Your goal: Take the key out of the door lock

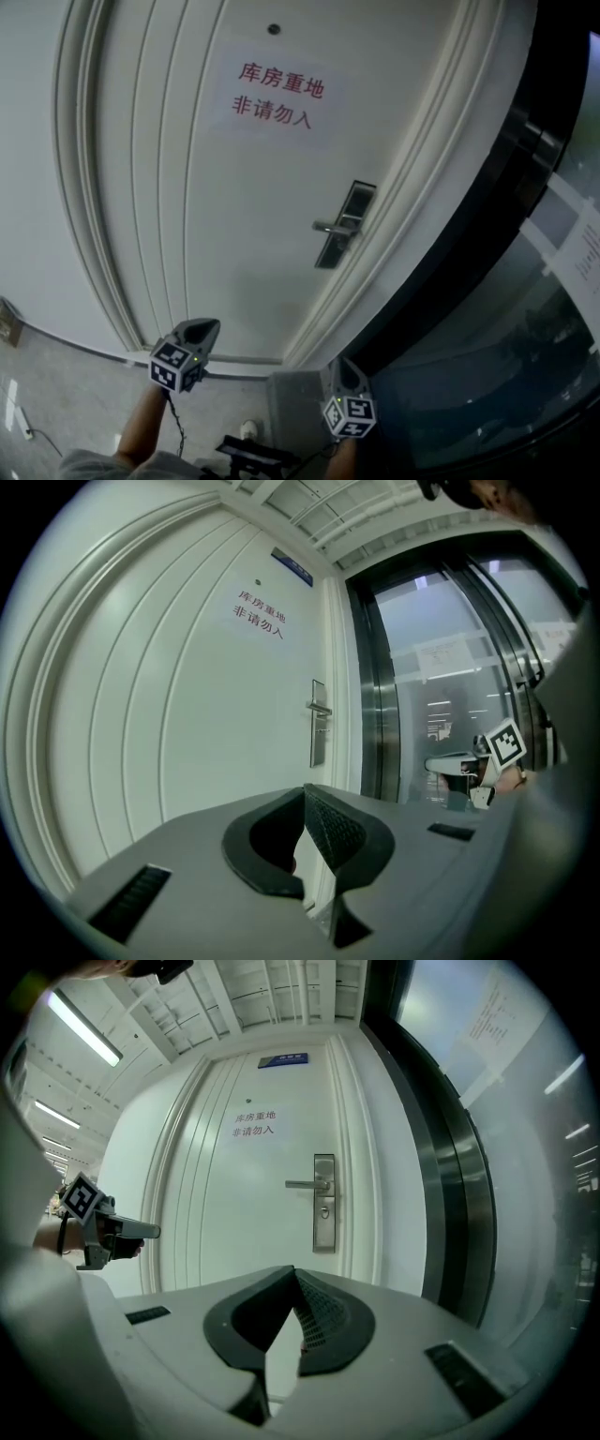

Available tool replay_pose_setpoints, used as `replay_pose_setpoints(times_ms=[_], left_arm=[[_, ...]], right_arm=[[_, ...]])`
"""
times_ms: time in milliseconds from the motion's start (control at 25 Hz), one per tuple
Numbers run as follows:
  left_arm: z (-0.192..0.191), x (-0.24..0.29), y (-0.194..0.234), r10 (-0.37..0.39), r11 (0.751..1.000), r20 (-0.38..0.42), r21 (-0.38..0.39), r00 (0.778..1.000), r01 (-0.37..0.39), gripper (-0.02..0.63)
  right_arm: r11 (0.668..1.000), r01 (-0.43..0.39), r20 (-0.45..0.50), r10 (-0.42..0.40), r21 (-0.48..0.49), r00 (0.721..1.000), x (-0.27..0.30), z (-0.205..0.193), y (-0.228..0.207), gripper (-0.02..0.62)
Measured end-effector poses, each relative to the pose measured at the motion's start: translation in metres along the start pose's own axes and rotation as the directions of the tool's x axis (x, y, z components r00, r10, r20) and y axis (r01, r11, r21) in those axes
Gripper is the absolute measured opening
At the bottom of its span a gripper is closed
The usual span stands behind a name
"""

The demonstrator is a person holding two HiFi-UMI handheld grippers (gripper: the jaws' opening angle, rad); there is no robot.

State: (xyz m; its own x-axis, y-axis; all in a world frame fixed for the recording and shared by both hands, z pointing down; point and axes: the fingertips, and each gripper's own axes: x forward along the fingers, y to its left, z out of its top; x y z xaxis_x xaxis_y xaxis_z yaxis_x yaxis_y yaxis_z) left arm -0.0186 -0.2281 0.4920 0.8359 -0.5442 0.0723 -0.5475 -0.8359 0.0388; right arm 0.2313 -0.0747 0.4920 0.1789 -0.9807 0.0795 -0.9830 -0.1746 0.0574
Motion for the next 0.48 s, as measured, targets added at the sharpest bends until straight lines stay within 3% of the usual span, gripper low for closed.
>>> replay_pose_setpoints(times_ms=[480], left_arm=[[0.018,0.088,0.022,0.03,1.0,-0.016,-0.005,0.999,-0.03,0.005]], right_arm=[[0.998,-0.059,-0.003,0.059,-0.026,0.998,0.095,0.021,-0.044,0.012]])
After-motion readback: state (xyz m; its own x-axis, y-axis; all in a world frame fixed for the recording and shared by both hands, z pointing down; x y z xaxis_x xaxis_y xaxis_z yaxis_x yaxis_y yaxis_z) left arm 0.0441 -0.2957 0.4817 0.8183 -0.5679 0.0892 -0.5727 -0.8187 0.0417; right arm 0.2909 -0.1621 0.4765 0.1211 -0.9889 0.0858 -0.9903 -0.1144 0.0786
